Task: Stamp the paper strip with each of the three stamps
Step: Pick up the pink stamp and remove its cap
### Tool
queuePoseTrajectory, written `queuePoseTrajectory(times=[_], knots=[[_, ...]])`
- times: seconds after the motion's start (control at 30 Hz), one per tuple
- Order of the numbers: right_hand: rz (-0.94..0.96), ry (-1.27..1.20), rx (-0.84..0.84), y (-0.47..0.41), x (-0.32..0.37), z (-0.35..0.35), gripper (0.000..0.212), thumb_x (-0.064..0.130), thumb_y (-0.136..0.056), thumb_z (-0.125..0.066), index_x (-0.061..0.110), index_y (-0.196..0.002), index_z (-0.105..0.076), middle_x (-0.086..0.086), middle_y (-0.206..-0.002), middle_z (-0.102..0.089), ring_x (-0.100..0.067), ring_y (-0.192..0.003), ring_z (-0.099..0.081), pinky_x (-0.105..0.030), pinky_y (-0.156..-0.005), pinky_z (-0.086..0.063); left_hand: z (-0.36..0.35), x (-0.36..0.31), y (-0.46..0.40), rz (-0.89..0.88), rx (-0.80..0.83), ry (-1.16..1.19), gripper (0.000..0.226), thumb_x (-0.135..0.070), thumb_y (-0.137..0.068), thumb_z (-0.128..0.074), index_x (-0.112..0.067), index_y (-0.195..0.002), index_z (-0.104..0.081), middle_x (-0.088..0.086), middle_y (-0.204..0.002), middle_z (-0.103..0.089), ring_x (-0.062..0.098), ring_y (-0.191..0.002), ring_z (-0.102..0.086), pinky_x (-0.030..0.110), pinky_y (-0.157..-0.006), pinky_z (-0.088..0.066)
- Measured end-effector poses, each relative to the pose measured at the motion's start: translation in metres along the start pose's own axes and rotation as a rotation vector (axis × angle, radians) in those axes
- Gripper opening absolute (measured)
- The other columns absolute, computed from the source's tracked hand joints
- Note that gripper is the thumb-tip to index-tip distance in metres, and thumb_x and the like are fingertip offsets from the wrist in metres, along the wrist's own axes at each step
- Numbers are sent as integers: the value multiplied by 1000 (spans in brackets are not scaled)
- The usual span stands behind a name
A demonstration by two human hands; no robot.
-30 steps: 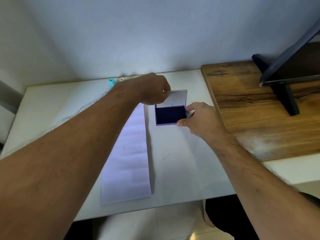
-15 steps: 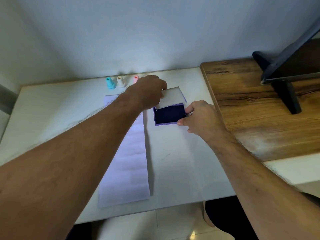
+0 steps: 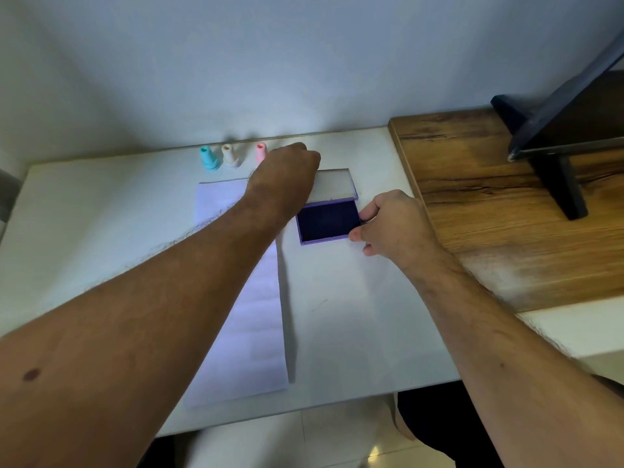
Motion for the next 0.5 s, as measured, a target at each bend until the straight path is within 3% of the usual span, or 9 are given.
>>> queuePoseTrajectory(times=[0.17,0.37,0.5], knots=[[-100,-91,-22,-2,-9,-2,34,19,-75,-82,3,-101,-67,-12,-88,-74,-23,-73,-74,-41,-78,-60,-2,0,5,-4,10,-44,49,17,-73,-52,-11,-112,-65,13,-102,-61,35,-87,-64,58,-98,-44],[-203,-115,-1,-6,-16,-5,40,26,-72,-83,3,-100,-67,-8,-75,-74,-20,-75,-74,-38,-80,-60,5,-6,9,-9,-18,-57,51,17,-72,-53,-9,-115,-64,13,-103,-62,35,-86,-65,57,-97,-45],[-211,-91,-16,-3,-16,-1,35,26,-74,-82,5,-97,-67,-4,-64,-68,-13,-55,-69,-29,-59,-58,15,-1,13,27,-92,-16,47,12,-75,-51,-13,-113,-66,10,-104,-65,33,-87,-66,43,-92,-49]])
Point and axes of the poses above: each hand's wrist, its own y-axis away from the middle knuckle, its own z-axis out of the back of the hand, x = y × z, the point moved 7 cm from there along -y, towards the middle knuckle
